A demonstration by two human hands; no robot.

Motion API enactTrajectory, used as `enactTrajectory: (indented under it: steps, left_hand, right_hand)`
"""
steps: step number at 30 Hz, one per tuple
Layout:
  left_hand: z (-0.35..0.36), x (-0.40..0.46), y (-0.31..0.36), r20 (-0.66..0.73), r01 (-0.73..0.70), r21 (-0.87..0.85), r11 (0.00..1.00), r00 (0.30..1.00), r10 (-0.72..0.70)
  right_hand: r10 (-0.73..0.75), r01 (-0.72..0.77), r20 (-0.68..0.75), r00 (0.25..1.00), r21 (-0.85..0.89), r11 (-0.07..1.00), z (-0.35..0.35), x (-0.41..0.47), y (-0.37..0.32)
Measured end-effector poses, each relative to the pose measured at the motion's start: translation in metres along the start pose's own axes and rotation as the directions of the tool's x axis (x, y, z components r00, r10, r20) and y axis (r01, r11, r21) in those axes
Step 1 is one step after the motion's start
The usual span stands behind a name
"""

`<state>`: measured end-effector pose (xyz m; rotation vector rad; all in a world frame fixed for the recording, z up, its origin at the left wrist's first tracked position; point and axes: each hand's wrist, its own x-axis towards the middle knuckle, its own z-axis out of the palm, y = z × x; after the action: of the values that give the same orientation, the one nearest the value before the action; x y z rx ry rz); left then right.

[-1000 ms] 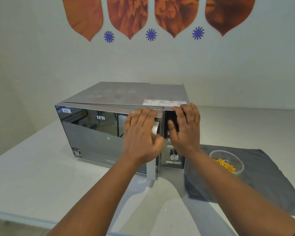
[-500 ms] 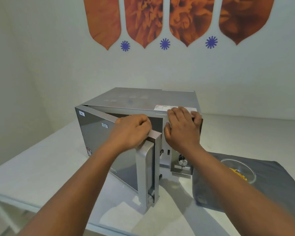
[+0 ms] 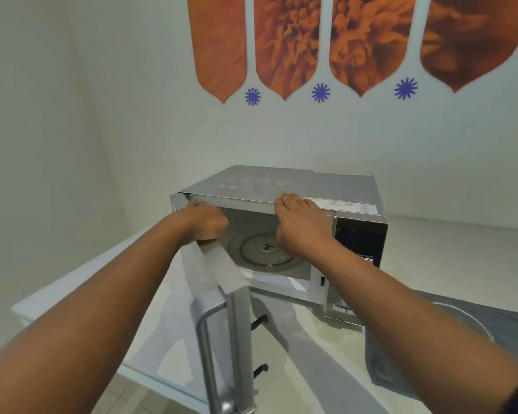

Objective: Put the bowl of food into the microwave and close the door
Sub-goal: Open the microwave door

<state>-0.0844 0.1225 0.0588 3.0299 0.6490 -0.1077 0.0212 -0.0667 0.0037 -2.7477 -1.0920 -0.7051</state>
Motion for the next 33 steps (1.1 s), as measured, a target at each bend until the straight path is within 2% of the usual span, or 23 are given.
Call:
enactTrajectory:
  steps: [9,14,20,24,29,33]
  left_hand:
    - [-0.005,0.009,-0.047,0.043,0.167,0.117,0.979,0.984,-0.173]
    - [-0.012,0.004,-0.055,0.045,0.195,0.214,0.957,0.977,-0.209]
    - [-0.009,0.005,-0.071,0.018,0.196,0.253,0.947,0.978,-0.208]
    - [0.004,0.007,-0.084,-0.049,0.194,0.267,0.944,0.981,-0.187]
    - [0.020,0.006,-0.104,-0.288,0.138,0.215,0.967,0.955,-0.072]
    - [0.032,0.009,-0.117,-0.418,0.136,0.213,0.967,0.908,-0.036]
  right_hand:
    - [0.026,-0.028,-0.036,0.999,-0.037,0.999,0.010,0.003,-0.016]
    - [0.046,-0.050,-0.078,0.996,-0.057,0.997,0.017,0.002,-0.019]
    - [0.063,-0.070,-0.113,0.992,-0.059,0.996,0.021,0.002,-0.021]
    - [0.065,-0.072,-0.134,0.989,-0.050,0.996,0.023,0.002,-0.021]
    - [0.074,-0.080,-0.167,0.983,-0.033,0.996,0.027,0.000,-0.022]
    - [0.075,-0.082,-0.197,0.978,-0.027,0.996,0.030,0.001,-0.023]
